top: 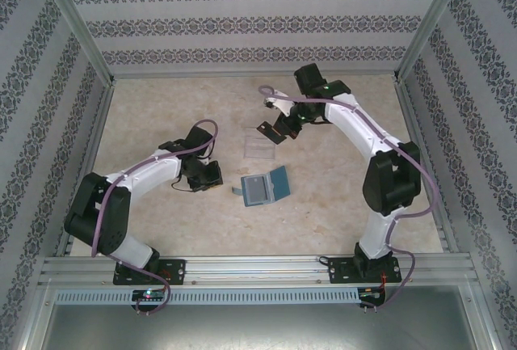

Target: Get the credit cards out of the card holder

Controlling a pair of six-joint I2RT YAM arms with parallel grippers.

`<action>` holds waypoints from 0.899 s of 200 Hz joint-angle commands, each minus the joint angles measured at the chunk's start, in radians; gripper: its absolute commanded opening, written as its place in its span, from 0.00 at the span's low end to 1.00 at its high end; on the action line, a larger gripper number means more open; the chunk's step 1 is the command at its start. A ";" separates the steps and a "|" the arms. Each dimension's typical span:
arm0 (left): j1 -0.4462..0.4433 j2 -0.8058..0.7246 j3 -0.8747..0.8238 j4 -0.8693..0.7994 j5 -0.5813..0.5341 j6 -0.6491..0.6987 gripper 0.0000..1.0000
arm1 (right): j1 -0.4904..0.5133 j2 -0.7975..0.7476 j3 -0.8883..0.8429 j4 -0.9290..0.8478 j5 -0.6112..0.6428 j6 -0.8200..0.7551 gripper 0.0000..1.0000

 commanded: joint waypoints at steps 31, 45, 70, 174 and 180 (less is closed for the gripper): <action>0.020 -0.048 -0.044 0.044 0.001 -0.031 0.12 | 0.070 0.177 0.260 -0.274 0.137 -0.208 0.00; 0.023 -0.054 -0.053 0.045 0.000 -0.034 0.12 | 0.079 0.226 0.331 -0.320 0.159 -0.222 0.00; 0.026 -0.068 -0.068 0.046 0.001 -0.040 0.12 | 0.100 0.298 0.432 -0.381 0.184 -0.253 0.00; 0.042 -0.070 -0.101 0.060 0.012 -0.040 0.13 | 0.152 0.496 0.641 -0.464 0.287 -0.314 0.00; 0.043 -0.070 -0.103 0.063 0.011 -0.041 0.13 | 0.154 0.502 0.644 -0.464 0.292 -0.313 0.00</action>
